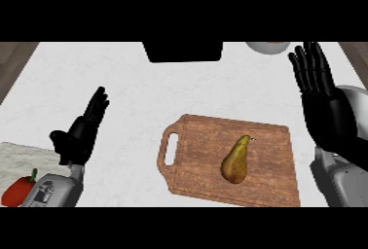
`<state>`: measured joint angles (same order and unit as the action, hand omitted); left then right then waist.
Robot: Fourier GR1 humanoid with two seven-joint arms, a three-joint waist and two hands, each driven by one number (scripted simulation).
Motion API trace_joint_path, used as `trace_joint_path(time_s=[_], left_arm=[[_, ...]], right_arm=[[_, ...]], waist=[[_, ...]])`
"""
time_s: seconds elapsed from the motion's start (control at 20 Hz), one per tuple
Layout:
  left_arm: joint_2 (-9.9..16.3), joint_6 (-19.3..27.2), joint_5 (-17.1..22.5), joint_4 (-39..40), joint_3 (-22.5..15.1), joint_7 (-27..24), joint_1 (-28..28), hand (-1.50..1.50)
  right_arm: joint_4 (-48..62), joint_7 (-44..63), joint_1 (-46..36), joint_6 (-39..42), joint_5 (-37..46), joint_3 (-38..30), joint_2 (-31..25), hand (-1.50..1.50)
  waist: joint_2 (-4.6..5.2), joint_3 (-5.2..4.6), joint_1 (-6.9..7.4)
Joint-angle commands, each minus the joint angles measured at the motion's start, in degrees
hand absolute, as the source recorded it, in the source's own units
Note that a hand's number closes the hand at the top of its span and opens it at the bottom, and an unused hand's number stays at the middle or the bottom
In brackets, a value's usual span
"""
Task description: Pick the pear from the cutting board and place it in the pan
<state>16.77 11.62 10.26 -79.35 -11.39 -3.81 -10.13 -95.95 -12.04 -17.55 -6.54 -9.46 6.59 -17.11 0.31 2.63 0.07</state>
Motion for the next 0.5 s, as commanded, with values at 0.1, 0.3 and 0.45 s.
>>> trace_joint_path(time_s=[0.1,0.3,0.45], left_arm=[[1.1,3.1,-0.1,-7.2,1.9,9.0,-1.7,0.00],[1.1,1.2,4.5,-3.9,5.5,7.8,0.4,0.00],[3.5,0.5,6.6,-6.2,8.1,10.4,2.2,0.00]], right_arm=[[1.8,4.8,-1.8,0.0,0.7,0.7,0.9,1.50],[5.7,17.3,1.3,-2.3,13.3,2.4,-11.2,1.50],[-4.9,15.7,8.2,-10.0,22.9,5.2,-10.8,1.50]], waist=[[-0.48,-2.59,0.48],[-0.50,-3.17,-1.20],[-1.62,-2.85,-2.20]])
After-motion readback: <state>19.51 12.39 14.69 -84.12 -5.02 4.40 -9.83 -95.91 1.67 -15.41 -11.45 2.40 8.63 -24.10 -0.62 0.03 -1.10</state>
